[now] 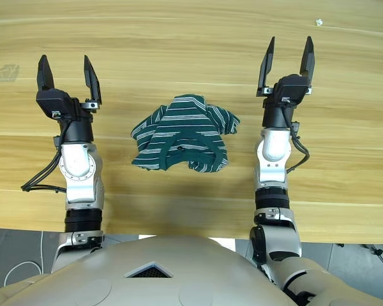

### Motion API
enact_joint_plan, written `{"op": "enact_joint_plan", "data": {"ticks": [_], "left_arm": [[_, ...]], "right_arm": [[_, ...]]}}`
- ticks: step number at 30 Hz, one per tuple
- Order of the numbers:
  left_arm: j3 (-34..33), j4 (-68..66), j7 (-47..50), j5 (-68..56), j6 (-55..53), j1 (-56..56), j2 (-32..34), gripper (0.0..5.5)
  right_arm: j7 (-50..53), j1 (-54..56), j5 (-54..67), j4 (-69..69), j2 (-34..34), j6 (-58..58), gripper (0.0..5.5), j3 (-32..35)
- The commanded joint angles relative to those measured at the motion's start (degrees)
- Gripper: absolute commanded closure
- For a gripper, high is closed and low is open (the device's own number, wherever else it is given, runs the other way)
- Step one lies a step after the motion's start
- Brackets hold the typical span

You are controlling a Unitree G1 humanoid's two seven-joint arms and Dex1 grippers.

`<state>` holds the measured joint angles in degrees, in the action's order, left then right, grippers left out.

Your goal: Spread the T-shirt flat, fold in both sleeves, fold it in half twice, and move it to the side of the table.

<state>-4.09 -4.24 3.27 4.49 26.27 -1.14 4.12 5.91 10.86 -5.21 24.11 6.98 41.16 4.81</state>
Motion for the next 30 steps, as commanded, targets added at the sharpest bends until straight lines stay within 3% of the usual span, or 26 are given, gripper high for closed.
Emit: {"op": "enact_joint_plan", "data": {"ticks": [1,7,11,21,25,30], "left_arm": [[0.12,0.0,-0.09,0.5,-0.83,-0.43,0.33,1.63],[2.5,-1.1,-0.11,6.25,1.22,-0.45,2.24,1.63],[5.08,3.07,-5.08,7.59,2.52,-2.84,6.39,1.63],[4.43,26.35,-28.72,7.72,1.45,-26.12,30.59,1.63],[5.97,28.42,-32.81,7.6,-0.55,-27.96,33.37,1.63],[10.5,26.13,-36.15,7.98,-1.66,-26.18,33.68,1.63]], "right_arm": [[-0.56,0.05,0.69,-0.33,-0.28,-0.68,2.26,-0.03],[0.05,-0.21,-1.71,-0.26,0.21,0.86,2.26,-0.49],[-2.14,-0.81,-0.33,-0.6,1.13,0.62,2.26,-0.72],[-29.44,-18.23,10.88,-28.74,22.49,-9.97,2.26,-3.05],[-39.77,-24.14,14.64,-34.48,27.7,-15.12,2.26,-7.51],[-46.18,-24.96,13.16,-32.72,28.31,-17.65,2.26,-12.87]]}}
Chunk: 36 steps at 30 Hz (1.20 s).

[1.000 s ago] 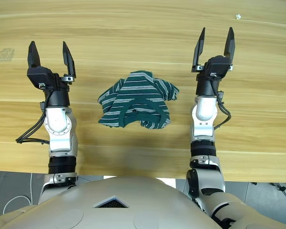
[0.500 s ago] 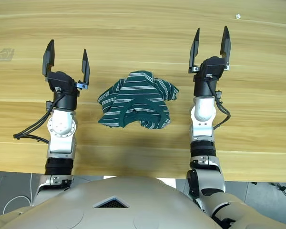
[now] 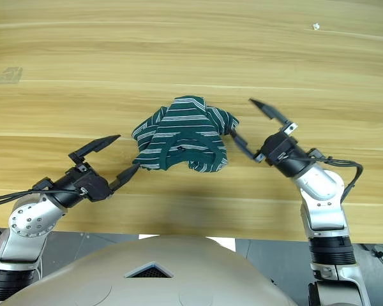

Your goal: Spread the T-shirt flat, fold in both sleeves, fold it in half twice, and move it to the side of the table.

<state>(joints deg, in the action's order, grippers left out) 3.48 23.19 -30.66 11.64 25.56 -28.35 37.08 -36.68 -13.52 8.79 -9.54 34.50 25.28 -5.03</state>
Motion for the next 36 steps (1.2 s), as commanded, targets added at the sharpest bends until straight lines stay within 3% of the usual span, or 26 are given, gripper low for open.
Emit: {"op": "enact_joint_plan", "data": {"ticks": [1,18,36], "left_arm": [[3.83,-1.68,-2.66,1.04,-0.91,1.25,0.77,1.63],[7.77,-5.88,2.87,11.74,2.18,3.46,-0.69,1.63],[11.5,-12.09,7.69,16.42,3.9,8.29,-2.84,1.63]], "right_arm": [[-4.48,-1.06,-1.44,1.09,0.97,-1.61,2.26,-3.91],[-9.84,-4.66,-3.73,0.44,3.35,-3.09,2.26,-6.05],[-0.5,-0.23,-13.91,7.23,-0.08,1.5,2.26,-5.2]]}}
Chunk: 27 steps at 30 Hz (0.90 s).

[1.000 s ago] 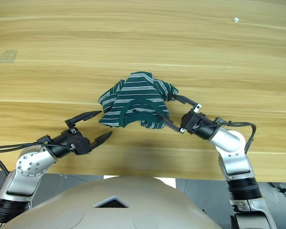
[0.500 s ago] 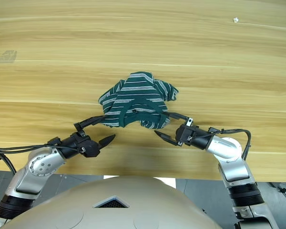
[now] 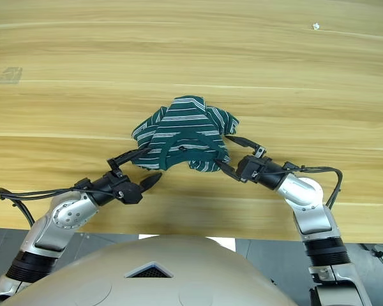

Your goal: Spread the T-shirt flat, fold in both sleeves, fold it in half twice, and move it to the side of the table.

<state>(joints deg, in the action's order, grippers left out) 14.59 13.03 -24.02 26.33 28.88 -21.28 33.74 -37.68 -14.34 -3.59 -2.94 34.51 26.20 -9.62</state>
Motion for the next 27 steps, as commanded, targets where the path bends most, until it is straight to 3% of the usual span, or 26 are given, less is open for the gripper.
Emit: {"op": "enact_joint_plan", "data": {"ticks": [1,3,21,27], "left_arm": [[0.47,-2.63,1.65,3.01,0.85,1.49,0.63,1.63],[0.81,-3.41,2.31,4.35,1.26,1.74,0.77,1.63],[2.39,-6.52,3.31,4.03,1.1,3.65,-0.27,1.63],[5.03,-10.02,4.67,5.12,0.97,6.5,-2.16,1.63]], "right_arm": [[0.7,0.54,-2.01,0.91,-0.12,0.75,2.26,-0.8],[0.78,0.5,-2.18,1.21,-0.1,0.78,2.26,-1.02],[0.55,1.1,-0.55,1.22,-0.74,0.64,5.41,-1.44],[0.2,1.12,-0.41,1.26,-0.94,1.09,5.44,-1.66]]}}
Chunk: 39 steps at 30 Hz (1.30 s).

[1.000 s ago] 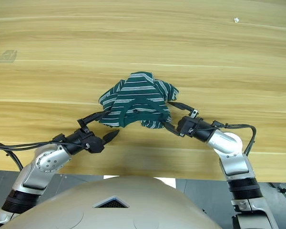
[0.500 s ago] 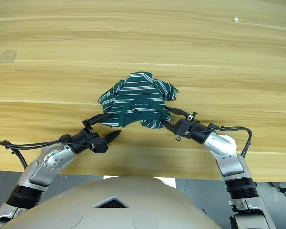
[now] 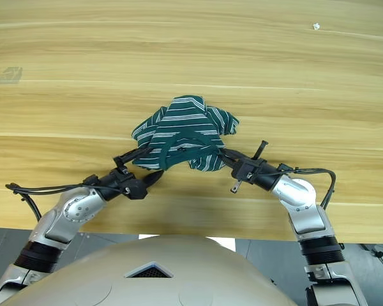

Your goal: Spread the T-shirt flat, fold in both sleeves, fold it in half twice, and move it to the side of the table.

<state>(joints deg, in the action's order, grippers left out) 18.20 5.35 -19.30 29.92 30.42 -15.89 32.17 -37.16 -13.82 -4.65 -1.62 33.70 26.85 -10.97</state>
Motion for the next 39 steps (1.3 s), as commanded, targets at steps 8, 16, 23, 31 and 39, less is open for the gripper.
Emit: {"op": "enact_joint_plan", "data": {"ticks": [8,16,23,31,39], "left_arm": [[1.86,1.02,1.36,3.93,-0.57,-1.03,0.53,2.56],[1.37,-0.56,1.75,3.58,-1.06,-0.29,0.93,3.66],[0.91,-3.47,3.53,4.28,-0.87,2.0,1.05,4.61],[1.34,-4.63,4.92,4.52,-0.63,2.68,0.78,5.49],[-3.86,3.44,3.04,1.98,-1.54,0.75,5.01,5.49]], "right_arm": [[-0.77,0.83,0.87,0.26,-0.12,0.92,5.44,-0.7],[-0.06,0.56,0.54,0.09,-0.74,1.27,5.44,-1.06],[-0.31,0.99,0.71,0.18,-0.95,1.43,5.44,-1.37],[-0.54,1.25,0.76,0.78,-1.01,2.07,5.44,-1.54],[-1.51,1.3,3.22,-2.51,0.75,0.7,5.44,0.35]]}}
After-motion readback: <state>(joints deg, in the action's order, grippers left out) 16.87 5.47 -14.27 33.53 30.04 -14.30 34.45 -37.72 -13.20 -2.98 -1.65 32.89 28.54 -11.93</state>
